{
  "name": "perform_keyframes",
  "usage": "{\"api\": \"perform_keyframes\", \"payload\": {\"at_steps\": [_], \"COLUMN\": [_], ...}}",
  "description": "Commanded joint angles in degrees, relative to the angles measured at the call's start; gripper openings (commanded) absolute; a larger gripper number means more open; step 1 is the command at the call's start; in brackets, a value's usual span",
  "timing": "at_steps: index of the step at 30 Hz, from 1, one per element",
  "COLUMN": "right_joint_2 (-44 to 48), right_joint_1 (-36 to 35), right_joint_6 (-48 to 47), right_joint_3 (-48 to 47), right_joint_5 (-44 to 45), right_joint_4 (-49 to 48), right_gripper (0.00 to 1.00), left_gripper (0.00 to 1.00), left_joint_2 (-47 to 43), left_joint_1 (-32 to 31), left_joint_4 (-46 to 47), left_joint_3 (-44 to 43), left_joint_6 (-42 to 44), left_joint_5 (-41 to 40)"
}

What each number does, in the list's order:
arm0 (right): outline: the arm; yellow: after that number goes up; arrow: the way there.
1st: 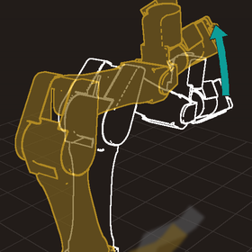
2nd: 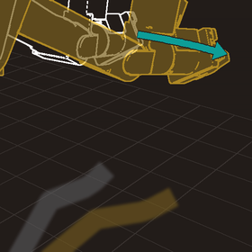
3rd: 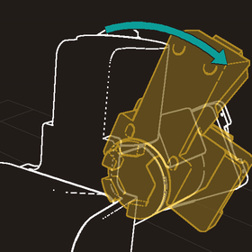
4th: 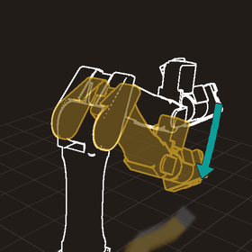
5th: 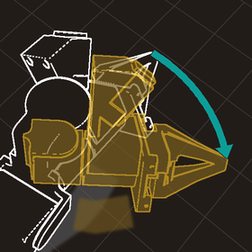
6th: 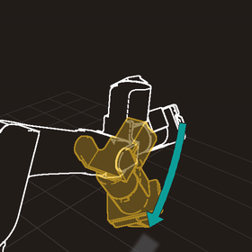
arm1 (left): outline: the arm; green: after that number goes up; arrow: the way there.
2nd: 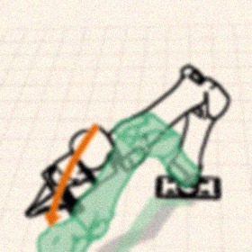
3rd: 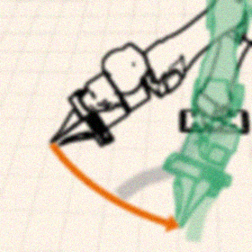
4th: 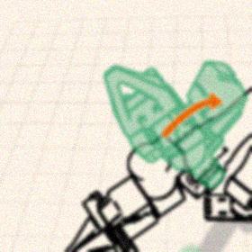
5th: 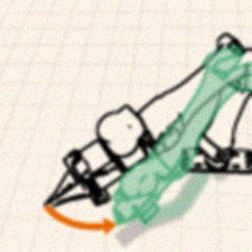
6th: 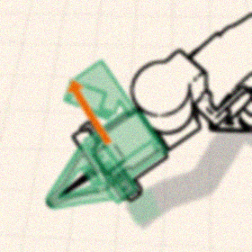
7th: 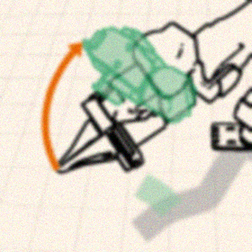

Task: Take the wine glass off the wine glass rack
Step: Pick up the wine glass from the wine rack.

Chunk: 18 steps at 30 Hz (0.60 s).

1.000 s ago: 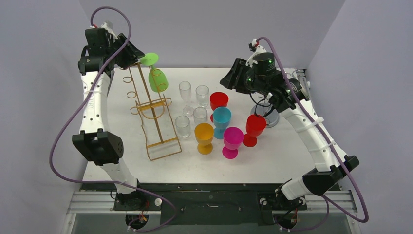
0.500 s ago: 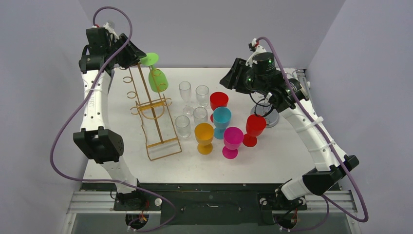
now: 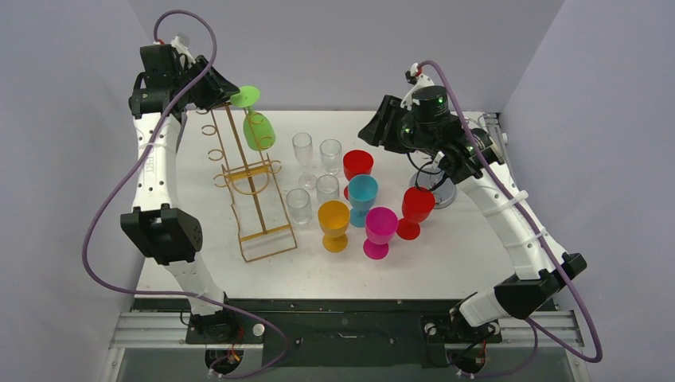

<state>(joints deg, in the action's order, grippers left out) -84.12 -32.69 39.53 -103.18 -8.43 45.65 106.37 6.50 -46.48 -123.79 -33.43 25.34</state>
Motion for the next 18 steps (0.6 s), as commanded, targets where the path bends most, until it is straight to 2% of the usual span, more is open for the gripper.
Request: {"api": "perform_keyframes", "payload": {"at_steps": [1,13,18], "right_joint_2": [-0.16,-1.57,-2.84], "right_joint_1": [-0.27,-0.81,-1.26], "right_joint_6": [-0.31,0.3,2.61], "right_joint_3": [-1.4,-2.59,-2.92], "right_joint_5": [-0.32,-1.33,-3.87], "right_joint_4": [-2.46,-3.82,-9.65], "right_gripper": [0.42,0.42,0.42], "left_gripper": [0.33,0.22,0.21], "left_joint_2": [0.42,0.51,0.51], "left_joint_1": [0.29,0.34,0.43], "left_joint_4": [0.6,0.86,0.78], "left_joint_3": [-2.54,-2.21,-1.94], "left_joint_6": [0.4,0.22,0.33], "left_joint_5": [2.36,3.75,3.87]}}
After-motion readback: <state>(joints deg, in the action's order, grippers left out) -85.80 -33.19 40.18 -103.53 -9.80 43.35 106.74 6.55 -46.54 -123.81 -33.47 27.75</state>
